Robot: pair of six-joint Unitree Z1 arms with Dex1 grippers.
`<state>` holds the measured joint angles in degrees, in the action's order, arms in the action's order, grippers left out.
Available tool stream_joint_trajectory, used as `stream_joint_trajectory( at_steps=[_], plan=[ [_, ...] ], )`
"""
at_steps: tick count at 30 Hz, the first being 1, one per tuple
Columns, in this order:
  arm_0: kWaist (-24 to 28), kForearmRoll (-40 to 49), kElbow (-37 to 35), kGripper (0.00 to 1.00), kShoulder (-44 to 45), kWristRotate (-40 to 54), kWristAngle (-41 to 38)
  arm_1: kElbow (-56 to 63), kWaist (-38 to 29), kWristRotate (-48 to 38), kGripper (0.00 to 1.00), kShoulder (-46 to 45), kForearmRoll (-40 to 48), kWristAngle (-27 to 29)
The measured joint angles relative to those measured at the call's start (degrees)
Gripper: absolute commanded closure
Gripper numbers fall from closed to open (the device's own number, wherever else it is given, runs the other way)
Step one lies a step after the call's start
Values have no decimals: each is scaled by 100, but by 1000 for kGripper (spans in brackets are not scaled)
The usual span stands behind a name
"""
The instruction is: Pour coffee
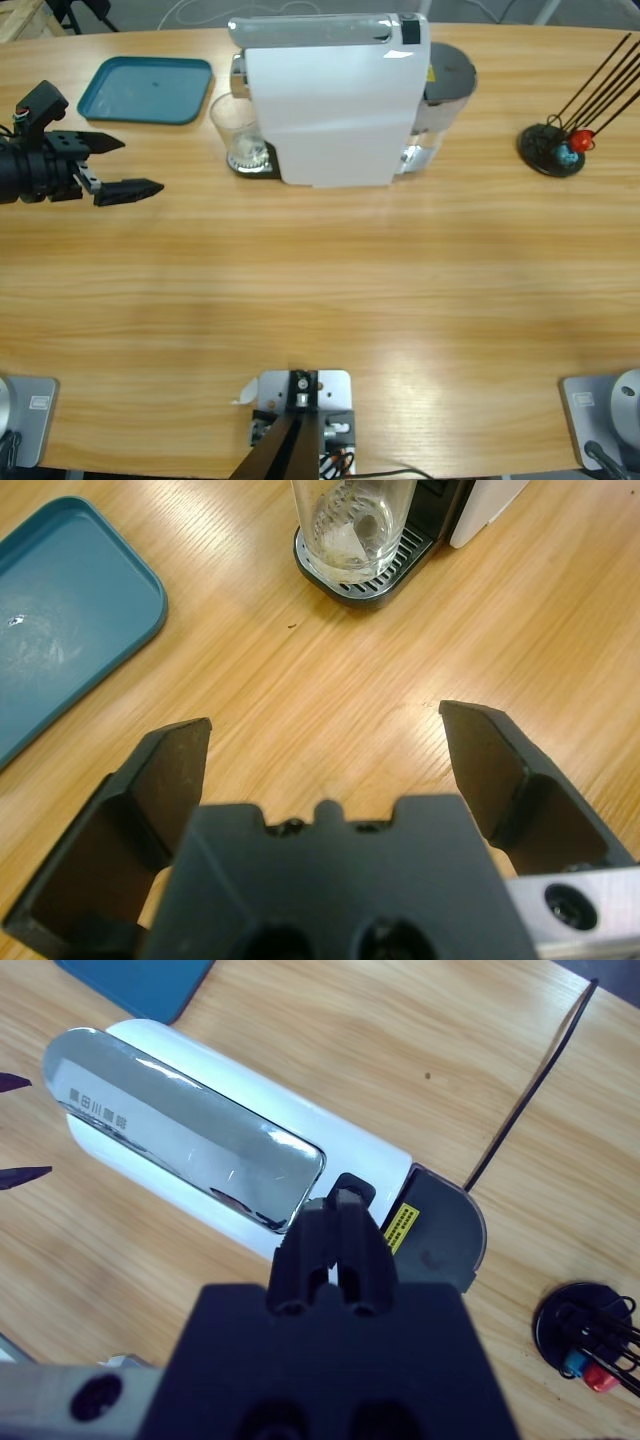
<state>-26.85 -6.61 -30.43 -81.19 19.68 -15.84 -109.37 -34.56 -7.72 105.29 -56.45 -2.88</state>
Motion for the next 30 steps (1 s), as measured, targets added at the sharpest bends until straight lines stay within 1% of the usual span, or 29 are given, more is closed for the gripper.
stream_joint_trajectory(
  at_steps=[7,13,30],
  plan=[
    [0,0,0,0,-56,0,0,0,-7,0,1000,173,0,52],
    [0,-8,0,0,-157,0,0,0,-6,4,1000,175,-15,135],
    [0,-85,0,0,-202,-143,0,206,-6,113,1000,162,14,143]
  ],
)
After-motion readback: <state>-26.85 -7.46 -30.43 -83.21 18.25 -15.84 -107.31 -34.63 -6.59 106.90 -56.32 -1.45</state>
